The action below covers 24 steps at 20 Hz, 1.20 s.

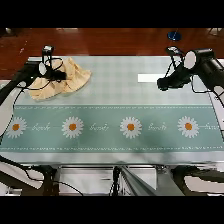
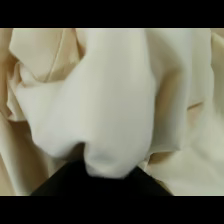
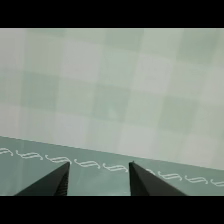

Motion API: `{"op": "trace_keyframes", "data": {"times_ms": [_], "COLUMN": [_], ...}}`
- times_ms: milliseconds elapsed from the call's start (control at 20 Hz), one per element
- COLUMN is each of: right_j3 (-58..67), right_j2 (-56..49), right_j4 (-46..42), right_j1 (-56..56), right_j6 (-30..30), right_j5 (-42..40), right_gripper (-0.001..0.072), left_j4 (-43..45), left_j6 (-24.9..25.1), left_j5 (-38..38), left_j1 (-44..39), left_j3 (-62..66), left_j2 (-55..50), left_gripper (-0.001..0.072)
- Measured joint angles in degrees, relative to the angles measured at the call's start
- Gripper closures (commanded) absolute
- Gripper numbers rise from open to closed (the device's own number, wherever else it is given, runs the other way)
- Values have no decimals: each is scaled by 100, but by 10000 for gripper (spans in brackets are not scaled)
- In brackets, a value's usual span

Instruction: Fold the shirts.

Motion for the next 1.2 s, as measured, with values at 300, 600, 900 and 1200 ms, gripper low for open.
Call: {"op": "trace_keyframes", "data": {"times_ms": [300,600,900,1200], "right_j3": [0,0,0,0], "right_j2": [0,0,0,7], "right_j4": [-90,-1237,-1906,-2039], "right_j1": [0,0,0,0], "right_j6": [-31,-133,-105,-90], "right_j5": [94,892,1397,1825], "right_gripper": [285,285,286,285], "left_j4": [0,-31,-74,-96], "left_j6": [354,367,367,424], "left_j5": [-422,-603,-638,-901], "left_j1": [-55,-616,-1932,-3161], "left_j3": [1198,2778,3171,3224], "left_j2": [522,2013,3598,4157], "left_gripper": [676,676,676,676]}}
